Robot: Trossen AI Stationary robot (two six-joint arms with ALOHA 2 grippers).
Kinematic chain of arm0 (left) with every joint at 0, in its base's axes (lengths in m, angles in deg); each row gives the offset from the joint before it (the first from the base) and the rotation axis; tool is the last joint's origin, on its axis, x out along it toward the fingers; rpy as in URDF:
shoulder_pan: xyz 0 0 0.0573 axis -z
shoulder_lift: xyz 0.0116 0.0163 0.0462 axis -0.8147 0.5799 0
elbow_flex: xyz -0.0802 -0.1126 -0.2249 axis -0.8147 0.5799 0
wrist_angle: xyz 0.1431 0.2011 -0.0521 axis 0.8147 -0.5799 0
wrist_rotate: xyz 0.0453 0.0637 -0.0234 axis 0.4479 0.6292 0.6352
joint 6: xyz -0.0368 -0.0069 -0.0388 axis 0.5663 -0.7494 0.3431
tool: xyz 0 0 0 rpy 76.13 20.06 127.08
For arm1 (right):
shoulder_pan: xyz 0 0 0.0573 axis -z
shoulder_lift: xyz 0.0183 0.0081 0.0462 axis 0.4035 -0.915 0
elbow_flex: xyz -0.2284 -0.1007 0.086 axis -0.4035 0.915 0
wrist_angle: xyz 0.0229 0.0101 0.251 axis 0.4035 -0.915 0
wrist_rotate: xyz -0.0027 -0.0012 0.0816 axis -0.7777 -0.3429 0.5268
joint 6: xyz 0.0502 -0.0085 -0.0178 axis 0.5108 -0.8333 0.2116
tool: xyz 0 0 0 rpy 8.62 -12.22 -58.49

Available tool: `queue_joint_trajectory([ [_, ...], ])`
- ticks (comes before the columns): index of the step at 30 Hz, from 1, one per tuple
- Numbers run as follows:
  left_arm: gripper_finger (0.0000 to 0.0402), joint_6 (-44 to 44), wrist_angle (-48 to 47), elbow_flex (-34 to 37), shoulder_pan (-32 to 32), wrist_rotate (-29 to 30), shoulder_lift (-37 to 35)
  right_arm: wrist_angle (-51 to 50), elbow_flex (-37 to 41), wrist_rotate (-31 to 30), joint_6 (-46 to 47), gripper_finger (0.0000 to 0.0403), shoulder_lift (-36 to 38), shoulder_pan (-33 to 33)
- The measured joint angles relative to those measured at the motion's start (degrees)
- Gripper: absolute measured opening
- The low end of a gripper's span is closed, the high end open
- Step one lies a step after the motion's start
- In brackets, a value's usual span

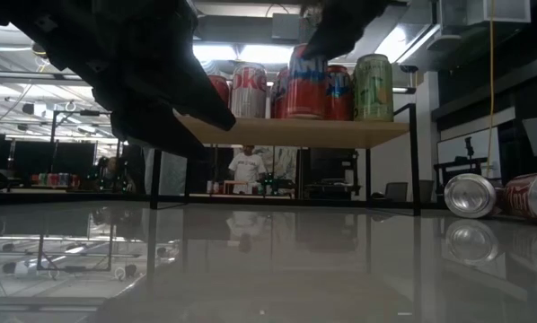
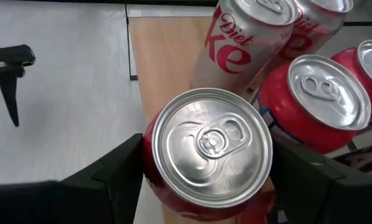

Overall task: Place canned beverage on shelf
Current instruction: Put the orange soda can on the shelf aligned with the other soda can

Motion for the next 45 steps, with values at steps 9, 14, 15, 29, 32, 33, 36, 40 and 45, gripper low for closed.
queue_joint_trajectory([
  [9, 0.0385, 0.00, 0.02, 0.00, 0.00, -0.04, 0.00, -0.07, -0.02, -0.12, -0.11, 0.0280, -0.06, 0.00],
  [14, 0.0385, 0.00, 0.02, 0.00, 0.00, -0.04, 0.00, -0.09, -0.02, -0.10, -1.20, 0.0280, -0.06, 0.00],
  [15, 0.0385, 0.00, 0.02, 0.00, 0.00, -0.02, 0.00, -0.03, -0.02, -0.10, -1.21, 0.0280, -0.06, 0.00],
  [29, 0.0385, 0.00, 0.02, 0.00, 0.00, -0.04, 0.00, 0.07, -0.02, -0.10, -1.40, 0.0280, -0.06, 0.00],
  [32, 0.0385, 0.00, 0.02, 0.00, 0.00, -0.03, 0.00, 0.08, -0.02, -1.10, -1.40, 0.0280, -0.08, -0.02],
  [33, 0.0385, 0.00, 0.02, 0.00, 0.00, -0.03, 0.00, 0.07, 0.00, -1.95, -1.42, 0.0280, -0.08, -0.03],
  [36, 0.0385, 0.00, 0.02, 0.00, 0.00, -0.04, 0.00, 0.07, 0.00, -2.55, -1.44, 0.0281, -0.10, -0.02],
  [40, 0.0385, -0.01, 0.02, 0.01, 0.00, -0.02, 0.00, 0.05, 0.00, -2.64, -1.67, 0.0300, -0.10, -0.02],
  [45, 0.0385, -0.02, 0.02, 0.00, 0.00, -0.04, 0.00, 0.05, 0.02, -2.99, -1.79, 0.0339, -0.14, -0.02],
])
